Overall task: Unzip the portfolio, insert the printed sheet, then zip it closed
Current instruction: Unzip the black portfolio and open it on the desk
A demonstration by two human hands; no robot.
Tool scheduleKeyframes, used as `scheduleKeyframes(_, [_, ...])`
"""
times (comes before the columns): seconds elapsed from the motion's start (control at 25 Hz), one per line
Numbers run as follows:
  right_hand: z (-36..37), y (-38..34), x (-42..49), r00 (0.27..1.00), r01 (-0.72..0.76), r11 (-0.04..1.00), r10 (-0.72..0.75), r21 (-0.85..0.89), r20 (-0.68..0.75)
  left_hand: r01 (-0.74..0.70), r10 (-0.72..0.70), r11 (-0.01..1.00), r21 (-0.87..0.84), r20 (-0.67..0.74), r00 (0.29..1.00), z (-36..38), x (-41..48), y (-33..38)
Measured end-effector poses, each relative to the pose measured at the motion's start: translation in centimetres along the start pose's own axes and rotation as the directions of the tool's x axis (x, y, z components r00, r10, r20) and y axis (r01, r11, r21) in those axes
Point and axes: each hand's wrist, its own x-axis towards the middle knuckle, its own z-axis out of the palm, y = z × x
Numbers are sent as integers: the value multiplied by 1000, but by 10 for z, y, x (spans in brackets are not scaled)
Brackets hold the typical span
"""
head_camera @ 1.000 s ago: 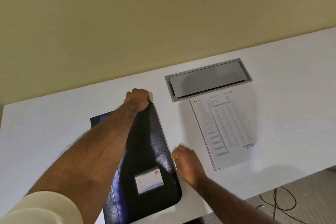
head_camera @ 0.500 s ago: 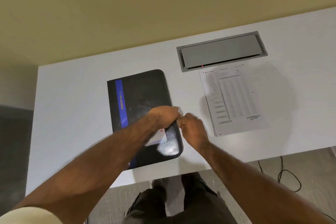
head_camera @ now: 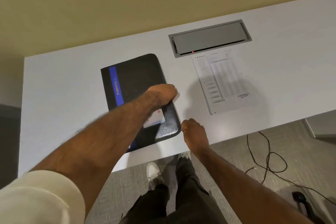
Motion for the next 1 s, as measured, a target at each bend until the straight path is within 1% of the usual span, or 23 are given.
scheduleKeyframes(0.08, [7,-3,-17,998,-31,999,31,16,-46,-8,8,1000,6,-20,1000,6,-3,2])
scheduleKeyframes(0.12, [10,-4,-19,997,-52,997,54,52,-53,-7,8,1000,23,-24,1000,5,-3,2])
scheduleKeyframes(0.24, [21,-14,-31,987,-151,977,158,153,-38,16,-16,1000,-6,-37,999,8,-5,3])
scheduleKeyframes(0.36, [13,-17,-23,971,-240,904,224,353,86,-24,26,999,44,-42,999,9,-8,2])
scheduleKeyframes(0.48, [-4,-18,-7,957,-287,800,217,527,191,-31,37,996,88,-61,997,12,-4,0])
scheduleKeyframes(0.52, [-10,-17,1,958,-282,784,203,553,201,-12,16,998,66,-65,998,13,-3,-1])
scheduleKeyframes(0.6, [-19,-16,19,959,-268,770,159,579,233,57,-59,998,-33,-87,994,16,-4,0])
scheduleKeyframes(0.68, [-28,-16,33,927,-335,731,142,595,348,75,-104,978,-193,-145,984,22,-8,2])
scheduleKeyframes(0.72, [-32,-15,39,896,-390,696,135,603,424,48,-122,952,-303,-230,966,29,-14,6])
scheduleKeyframes(0.76, [-37,-14,42,860,-444,662,126,603,495,8,-171,908,-420,-352,920,40,-24,13])
scheduleKeyframes(0.8, [-40,-14,45,828,-485,641,118,595,548,-35,-269,835,-549,-463,845,54,-38,23])
scheduleKeyframes(0.84, [-41,-15,47,804,-514,628,115,584,583,-67,-399,739,-671,-515,759,73,-54,34])
scheduleKeyframes(0.88, [-41,-17,48,790,-531,626,122,571,601,-76,-514,651,-755,-512,688,94,-71,46])
scheduleKeyframes(0.92, [-40,-20,48,781,-544,628,136,557,609,-68,-596,580,-811,-480,644,117,-89,58])
scheduleKeyframes(1.0, [-36,-25,49,773,-562,629,169,537,611,-3,-699,465,-885,-369,613,159,-119,73])
